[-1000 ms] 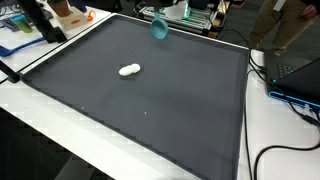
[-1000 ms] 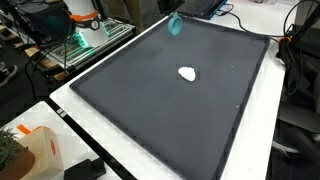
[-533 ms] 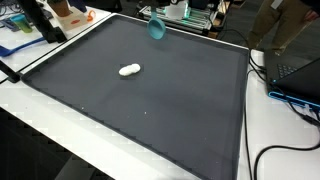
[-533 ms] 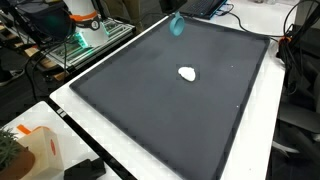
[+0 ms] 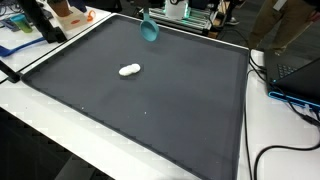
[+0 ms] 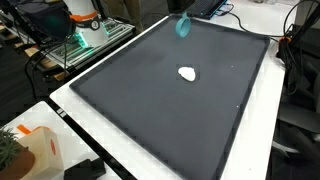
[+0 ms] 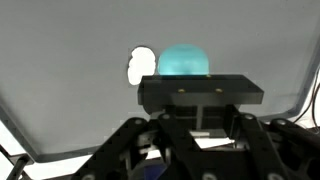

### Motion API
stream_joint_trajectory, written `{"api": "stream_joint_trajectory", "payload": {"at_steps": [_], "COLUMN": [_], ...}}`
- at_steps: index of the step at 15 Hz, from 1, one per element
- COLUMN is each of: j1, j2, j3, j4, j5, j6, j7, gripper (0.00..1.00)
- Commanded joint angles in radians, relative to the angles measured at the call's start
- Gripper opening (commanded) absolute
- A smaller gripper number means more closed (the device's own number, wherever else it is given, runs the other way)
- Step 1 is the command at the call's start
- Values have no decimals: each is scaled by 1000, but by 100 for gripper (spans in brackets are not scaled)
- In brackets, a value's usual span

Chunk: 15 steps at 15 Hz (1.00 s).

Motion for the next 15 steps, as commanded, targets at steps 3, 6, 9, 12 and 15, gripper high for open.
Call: {"api": "stream_joint_trajectory", "payload": {"at_steps": [3, 6, 9, 12, 15], "j1": [-36, -67, -56, -49, -49], "j2": [60, 124, 178, 175, 200], "j3": [3, -3, -27, -34, -35], "j4": [18, 45, 80, 65, 83], "j5": [-96, -196, -135, -98, -93], "j6": [76, 100, 61, 69, 65], "j7": [54, 97, 56, 38, 37], "gripper": [21, 21, 21, 46, 21]}}
